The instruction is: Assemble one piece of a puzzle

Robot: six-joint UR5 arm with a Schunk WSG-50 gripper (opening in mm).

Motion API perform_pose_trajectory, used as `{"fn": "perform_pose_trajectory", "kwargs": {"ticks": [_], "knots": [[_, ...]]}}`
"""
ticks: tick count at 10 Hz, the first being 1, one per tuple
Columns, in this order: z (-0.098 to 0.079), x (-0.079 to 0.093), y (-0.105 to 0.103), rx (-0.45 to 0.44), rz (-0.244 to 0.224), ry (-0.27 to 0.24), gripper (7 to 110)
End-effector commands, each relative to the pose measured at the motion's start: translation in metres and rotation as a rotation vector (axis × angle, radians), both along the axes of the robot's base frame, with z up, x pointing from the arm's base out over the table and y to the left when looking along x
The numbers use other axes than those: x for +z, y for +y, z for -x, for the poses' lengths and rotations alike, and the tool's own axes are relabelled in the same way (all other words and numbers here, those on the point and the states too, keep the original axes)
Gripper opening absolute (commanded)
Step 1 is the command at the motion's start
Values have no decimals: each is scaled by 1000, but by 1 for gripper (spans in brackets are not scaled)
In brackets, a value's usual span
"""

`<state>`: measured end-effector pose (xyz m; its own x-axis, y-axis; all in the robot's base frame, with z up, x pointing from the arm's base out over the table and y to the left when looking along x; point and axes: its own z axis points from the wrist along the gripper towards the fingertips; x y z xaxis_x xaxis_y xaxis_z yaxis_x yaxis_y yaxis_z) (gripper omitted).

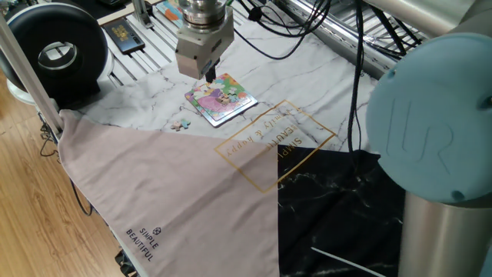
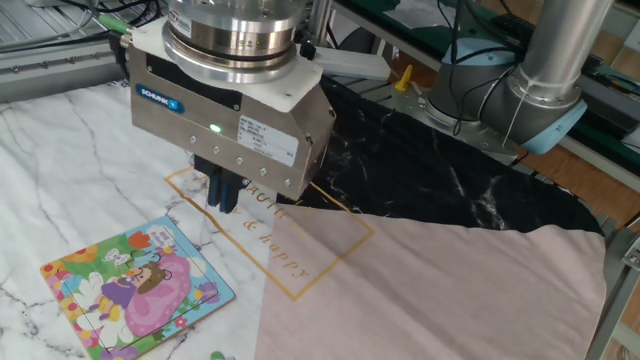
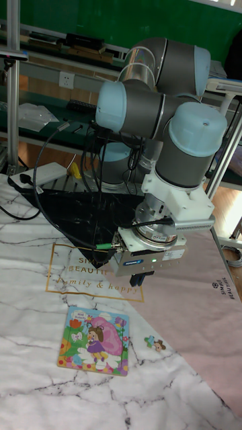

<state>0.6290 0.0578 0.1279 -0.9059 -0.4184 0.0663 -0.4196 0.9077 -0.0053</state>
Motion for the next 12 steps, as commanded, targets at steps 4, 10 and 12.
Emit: {"fn": "perform_pose_trajectory", "kwargs": {"ticks": [4, 10, 12], "knots": [[-20, -36, 46, 207, -155, -69, 7], [2, -89, 62, 198, -128, -18, 7], [-18, -94, 70, 83, -85, -106, 7]]}}
